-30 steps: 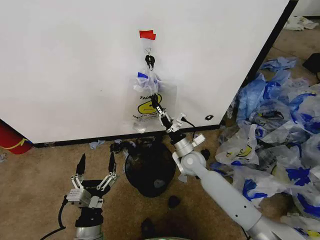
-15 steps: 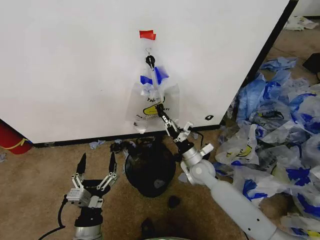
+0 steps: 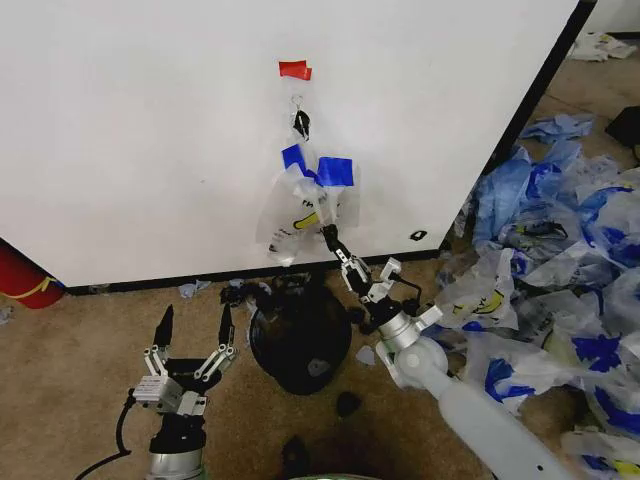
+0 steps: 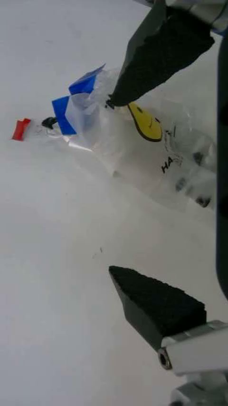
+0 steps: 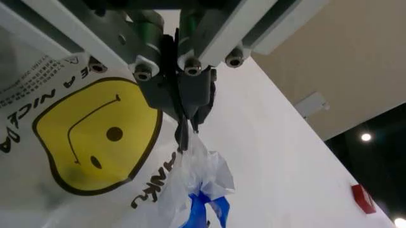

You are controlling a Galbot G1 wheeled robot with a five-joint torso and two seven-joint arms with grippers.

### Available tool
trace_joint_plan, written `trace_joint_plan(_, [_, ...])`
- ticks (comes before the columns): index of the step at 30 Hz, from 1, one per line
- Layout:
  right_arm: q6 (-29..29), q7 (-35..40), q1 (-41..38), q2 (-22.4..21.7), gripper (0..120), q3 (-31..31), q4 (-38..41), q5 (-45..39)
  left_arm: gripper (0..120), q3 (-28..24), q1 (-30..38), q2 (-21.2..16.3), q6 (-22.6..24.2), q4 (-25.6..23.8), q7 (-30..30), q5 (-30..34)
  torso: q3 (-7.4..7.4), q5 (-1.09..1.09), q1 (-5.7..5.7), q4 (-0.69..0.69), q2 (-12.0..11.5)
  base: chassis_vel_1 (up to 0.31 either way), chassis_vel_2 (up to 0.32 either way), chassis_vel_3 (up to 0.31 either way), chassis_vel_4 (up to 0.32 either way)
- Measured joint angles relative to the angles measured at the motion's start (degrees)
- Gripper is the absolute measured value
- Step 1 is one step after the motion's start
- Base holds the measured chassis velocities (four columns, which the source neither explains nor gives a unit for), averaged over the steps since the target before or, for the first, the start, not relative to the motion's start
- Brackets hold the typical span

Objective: Pick up the garbage bag from the wall and place it over the trash bin.

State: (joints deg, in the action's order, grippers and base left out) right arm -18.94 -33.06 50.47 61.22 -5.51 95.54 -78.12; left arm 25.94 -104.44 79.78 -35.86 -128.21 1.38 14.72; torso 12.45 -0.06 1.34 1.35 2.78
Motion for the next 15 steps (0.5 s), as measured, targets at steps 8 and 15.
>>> trace_joint_plan(8, [-0.3,-1.0,2.9,-1.3,0,1.1,1.1,2.1,99,-0.2,0.3,-0.4,0.0,0.1,0.1,0.2,0.00,0.01,0.00,0.00,0.0,0.000,0.000,0.000,0.000])
trace_joint_plan(15, [-0.5,-1.9,5.0,-2.6,0,2.5,2.3,3.1,99,-0.2,0.5,-0.7,0.0,0.1,0.1,0.5,0.00,0.01,0.00,0.00,0.0,0.000,0.000,0.000,0.000])
